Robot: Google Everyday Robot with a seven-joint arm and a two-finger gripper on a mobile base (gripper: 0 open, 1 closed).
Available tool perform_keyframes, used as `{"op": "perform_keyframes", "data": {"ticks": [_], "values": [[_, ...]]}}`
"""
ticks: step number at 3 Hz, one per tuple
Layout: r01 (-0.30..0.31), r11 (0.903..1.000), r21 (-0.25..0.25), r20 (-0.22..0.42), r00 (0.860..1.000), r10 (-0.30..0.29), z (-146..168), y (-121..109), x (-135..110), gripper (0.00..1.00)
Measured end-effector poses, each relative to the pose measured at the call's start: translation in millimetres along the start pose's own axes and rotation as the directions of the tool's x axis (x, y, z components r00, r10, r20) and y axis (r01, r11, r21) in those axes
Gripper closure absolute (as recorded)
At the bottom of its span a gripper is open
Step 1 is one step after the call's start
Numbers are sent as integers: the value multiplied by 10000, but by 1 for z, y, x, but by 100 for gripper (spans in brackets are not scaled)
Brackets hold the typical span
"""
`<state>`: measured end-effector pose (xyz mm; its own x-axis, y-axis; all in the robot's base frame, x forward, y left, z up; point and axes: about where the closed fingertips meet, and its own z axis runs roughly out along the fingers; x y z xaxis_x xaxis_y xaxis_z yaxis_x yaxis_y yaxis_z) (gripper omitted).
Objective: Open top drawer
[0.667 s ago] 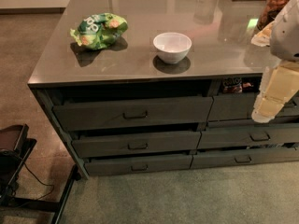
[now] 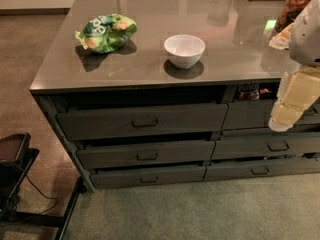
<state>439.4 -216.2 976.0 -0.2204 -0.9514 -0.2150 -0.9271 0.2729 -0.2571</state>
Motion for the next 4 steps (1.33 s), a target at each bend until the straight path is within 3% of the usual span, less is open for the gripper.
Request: {"op": "perform_keyframes", "data": {"ticks": [1, 2, 3, 4], "values": [[119, 9998, 127, 323, 9994, -123, 25, 2, -9, 0], [461, 9983, -345, 1026, 9938, -423, 99, 25, -29, 0], [617, 9965, -559, 1567, 9863, -523, 176, 33, -48, 0], [577, 9973, -452, 2295, 9722, -459, 244, 22, -71, 0]]}}
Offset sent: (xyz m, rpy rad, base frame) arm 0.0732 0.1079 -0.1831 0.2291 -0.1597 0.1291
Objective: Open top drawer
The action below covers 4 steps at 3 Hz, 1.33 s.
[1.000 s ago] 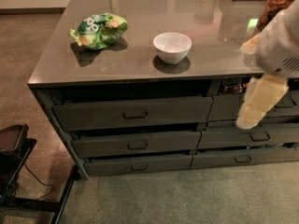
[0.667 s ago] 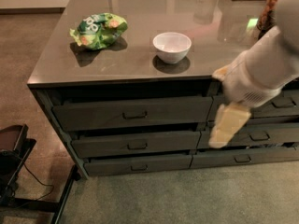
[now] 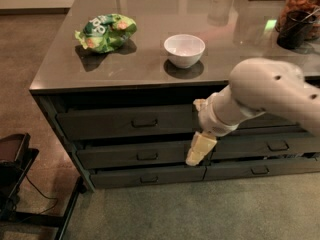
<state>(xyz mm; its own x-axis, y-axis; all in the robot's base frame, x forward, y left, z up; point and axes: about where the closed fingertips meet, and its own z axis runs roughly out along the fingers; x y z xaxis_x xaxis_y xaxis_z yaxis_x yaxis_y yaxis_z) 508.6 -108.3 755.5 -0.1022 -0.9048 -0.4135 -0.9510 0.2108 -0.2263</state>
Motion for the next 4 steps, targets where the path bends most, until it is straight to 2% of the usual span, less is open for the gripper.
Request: {"op": "perform_keyframes", "data": {"ticks": [1, 2, 3, 4], "values": [[-101, 9988, 478, 441, 9990, 80, 19, -17, -5, 0], [-95, 9988, 487, 440, 9990, 73, 19, -17, -5, 0], [174, 9969, 772, 372, 9991, -203, 27, -15, -2, 0], [733, 9908, 1134, 418, 9960, -785, 43, -18, -5, 0]]}}
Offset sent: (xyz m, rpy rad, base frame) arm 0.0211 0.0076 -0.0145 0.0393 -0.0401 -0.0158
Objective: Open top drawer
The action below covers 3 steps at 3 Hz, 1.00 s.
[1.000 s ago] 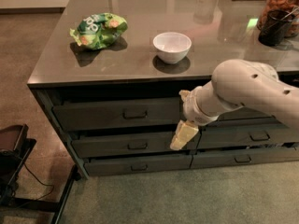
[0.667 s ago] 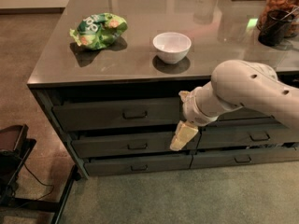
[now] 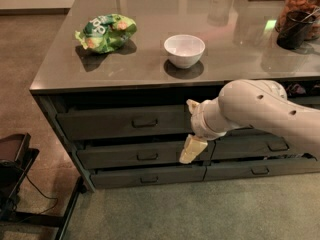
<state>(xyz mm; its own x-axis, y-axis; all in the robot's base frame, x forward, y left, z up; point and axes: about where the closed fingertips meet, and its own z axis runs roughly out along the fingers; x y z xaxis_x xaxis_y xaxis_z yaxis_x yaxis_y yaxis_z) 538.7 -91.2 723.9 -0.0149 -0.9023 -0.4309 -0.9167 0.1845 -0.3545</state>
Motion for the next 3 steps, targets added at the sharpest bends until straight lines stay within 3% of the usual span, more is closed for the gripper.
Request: {"op": "perform_keyframes", "data": {"ticks": [2, 3], "values": [[879, 9958, 263, 422, 9951, -890, 41, -24, -11, 0], [1056, 9942, 221, 467, 9932, -1065, 59, -34, -11, 0]]}}
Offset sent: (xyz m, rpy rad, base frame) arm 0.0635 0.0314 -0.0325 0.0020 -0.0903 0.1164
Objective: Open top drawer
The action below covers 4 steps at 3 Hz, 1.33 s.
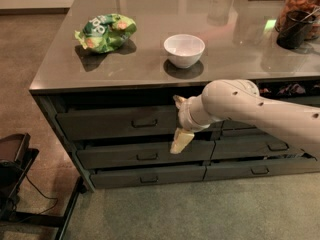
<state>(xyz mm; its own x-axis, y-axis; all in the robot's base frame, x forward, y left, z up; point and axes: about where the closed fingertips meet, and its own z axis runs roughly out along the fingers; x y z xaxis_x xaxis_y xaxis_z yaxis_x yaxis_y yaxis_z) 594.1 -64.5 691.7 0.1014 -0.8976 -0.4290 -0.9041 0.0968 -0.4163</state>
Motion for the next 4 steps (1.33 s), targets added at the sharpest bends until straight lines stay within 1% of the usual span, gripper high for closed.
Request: {"op": "perform_keyframes", "data": {"ticks": [1, 3, 4], "values": [[20, 9999, -118, 1, 10000, -20, 16, -6, 6, 0], [-25, 9987, -505, -103, 9999, 20, 40, -14, 18, 0], [49, 9977, -673, -100, 9999, -56, 52, -20, 18, 0]]}}
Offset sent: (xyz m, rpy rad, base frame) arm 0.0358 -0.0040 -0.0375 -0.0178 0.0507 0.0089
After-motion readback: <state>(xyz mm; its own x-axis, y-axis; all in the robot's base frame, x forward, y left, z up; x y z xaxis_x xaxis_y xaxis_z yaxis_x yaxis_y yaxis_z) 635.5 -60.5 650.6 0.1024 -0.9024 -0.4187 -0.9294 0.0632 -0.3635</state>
